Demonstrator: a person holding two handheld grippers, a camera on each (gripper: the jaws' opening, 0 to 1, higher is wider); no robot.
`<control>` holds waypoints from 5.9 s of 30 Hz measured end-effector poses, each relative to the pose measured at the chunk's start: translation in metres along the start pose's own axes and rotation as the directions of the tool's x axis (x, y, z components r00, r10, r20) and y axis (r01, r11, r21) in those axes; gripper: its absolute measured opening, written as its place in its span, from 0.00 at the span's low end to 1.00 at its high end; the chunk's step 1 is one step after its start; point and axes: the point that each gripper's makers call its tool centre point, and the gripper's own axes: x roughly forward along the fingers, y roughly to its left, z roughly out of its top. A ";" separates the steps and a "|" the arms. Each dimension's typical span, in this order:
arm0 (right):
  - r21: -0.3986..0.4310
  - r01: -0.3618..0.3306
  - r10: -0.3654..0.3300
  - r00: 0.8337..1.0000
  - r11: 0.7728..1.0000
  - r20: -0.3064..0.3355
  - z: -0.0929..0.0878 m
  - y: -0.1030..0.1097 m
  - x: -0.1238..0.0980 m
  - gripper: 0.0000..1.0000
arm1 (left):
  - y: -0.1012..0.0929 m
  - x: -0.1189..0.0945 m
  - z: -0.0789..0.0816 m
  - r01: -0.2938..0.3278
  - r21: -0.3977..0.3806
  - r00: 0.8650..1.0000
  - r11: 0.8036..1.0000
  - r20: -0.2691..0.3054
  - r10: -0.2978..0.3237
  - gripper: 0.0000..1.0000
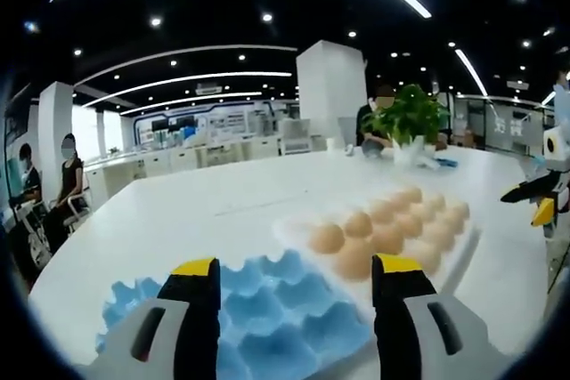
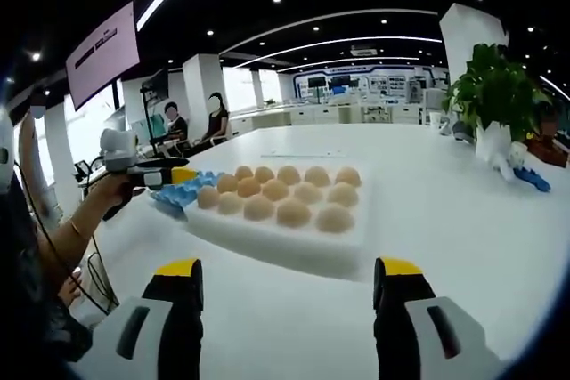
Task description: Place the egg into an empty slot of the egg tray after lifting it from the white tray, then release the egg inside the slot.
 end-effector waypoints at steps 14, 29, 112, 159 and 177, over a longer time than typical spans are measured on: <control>-0.074 -0.042 0.043 0.999 0.996 0.022 0.005 0.013 -0.001 0.82 | 0.013 0.014 0.007 0.021 0.027 0.999 0.999 0.025 -0.022 0.68; -0.168 -0.130 0.139 0.989 0.977 0.044 0.021 0.017 0.012 0.84 | -0.005 0.001 0.011 0.032 0.049 0.999 0.998 0.026 -0.034 0.68; -0.006 -0.183 0.183 0.981 0.983 0.066 0.013 0.024 0.024 0.82 | -0.037 0.094 0.002 0.509 0.051 0.860 0.859 -0.066 -0.506 0.36; 0.024 -0.191 0.189 0.979 0.981 0.071 0.007 0.031 0.029 0.82 | -0.046 0.091 -0.009 0.076 -0.151 0.931 0.986 -0.343 -0.125 0.31; 0.045 -0.191 0.188 0.979 0.980 0.074 0.008 0.031 0.033 0.81 | -0.049 0.093 -0.020 -0.102 -0.081 0.887 0.991 -0.459 0.053 0.29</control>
